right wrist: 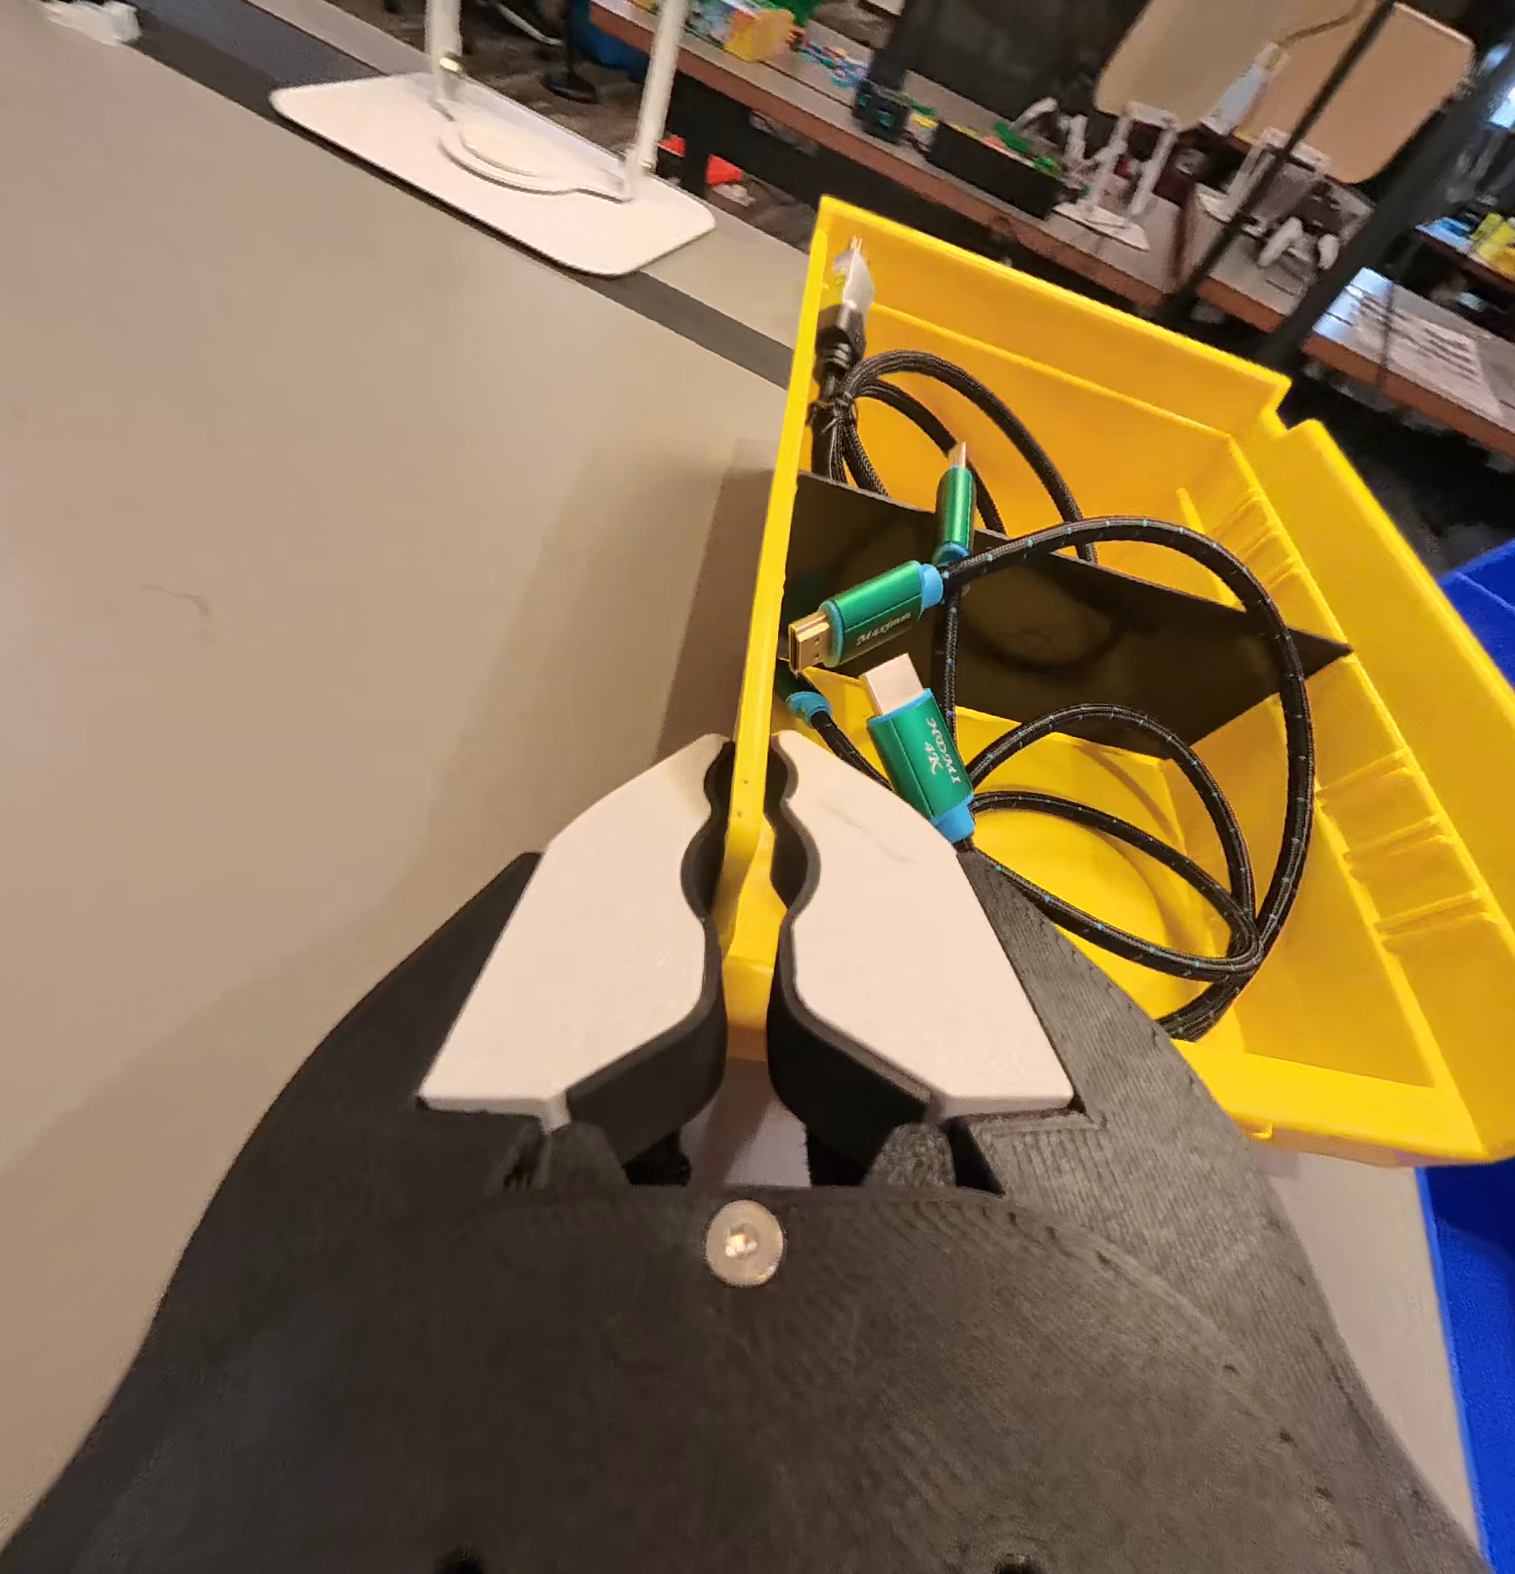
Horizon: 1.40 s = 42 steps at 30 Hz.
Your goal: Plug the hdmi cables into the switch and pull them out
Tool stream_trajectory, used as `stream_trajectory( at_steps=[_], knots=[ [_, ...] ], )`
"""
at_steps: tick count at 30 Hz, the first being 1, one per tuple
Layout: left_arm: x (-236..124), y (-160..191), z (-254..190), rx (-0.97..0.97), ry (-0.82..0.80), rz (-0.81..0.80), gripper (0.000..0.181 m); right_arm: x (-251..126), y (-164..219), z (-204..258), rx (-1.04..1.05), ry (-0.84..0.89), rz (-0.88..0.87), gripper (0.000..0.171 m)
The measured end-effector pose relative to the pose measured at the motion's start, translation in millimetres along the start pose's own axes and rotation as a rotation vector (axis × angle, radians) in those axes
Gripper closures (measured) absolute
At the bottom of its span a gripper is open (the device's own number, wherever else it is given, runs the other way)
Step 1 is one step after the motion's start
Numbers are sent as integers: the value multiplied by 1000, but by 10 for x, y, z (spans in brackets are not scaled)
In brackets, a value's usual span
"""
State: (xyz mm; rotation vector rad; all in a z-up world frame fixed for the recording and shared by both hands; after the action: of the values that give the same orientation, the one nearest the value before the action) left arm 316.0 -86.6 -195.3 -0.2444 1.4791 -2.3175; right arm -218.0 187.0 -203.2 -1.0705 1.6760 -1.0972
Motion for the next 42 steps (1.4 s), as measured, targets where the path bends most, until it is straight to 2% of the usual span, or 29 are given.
stream_trajectory(
  at_steps=[6,12,19,27,33,36,40,42],
  knots=[
    [-1,-215,-496,-6,335,-147,177,94,-85,232,0,-232,-42,165],
    [-210,-382,-1000,-19,690,-277,177,226,-193,519,-40,-472,-105,165],
    [-431,-587,-1433,-38,985,-318,176,458,-372,1009,-101,-745,-192,165],
    [-394,-819,-1950,-22,1079,-374,176,792,-652,1791,-140,-966,-258,166],
    [-362,-915,-2147,-17,1098,-384,177,965,-791,2139,-144,-1021,-261,165],
    [-367,-917,-2133,-42,1086,-373,175,988,-883,2096,-157,-963,-298,157],
    [-393,-974,-1985,-116,1054,-401,153,940,-1071,1809,-144,-872,-324,136],
    [-417,-1086,-1830,-167,1018,-464,148,933,-1152,1558,-146,-744,-343,146]
  ],
)
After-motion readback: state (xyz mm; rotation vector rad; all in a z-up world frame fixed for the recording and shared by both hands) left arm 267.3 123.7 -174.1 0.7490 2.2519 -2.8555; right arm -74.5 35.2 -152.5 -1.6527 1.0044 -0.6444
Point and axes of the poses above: each gripper's, where its closed fingertips meet, x out along the fingers, y out of its underside, z = x × y across the jaws, the point moved 3 cm from there along -x, back along the fingers, and after that the axes turned 13 degrees about -z, right-handed, at the moved point
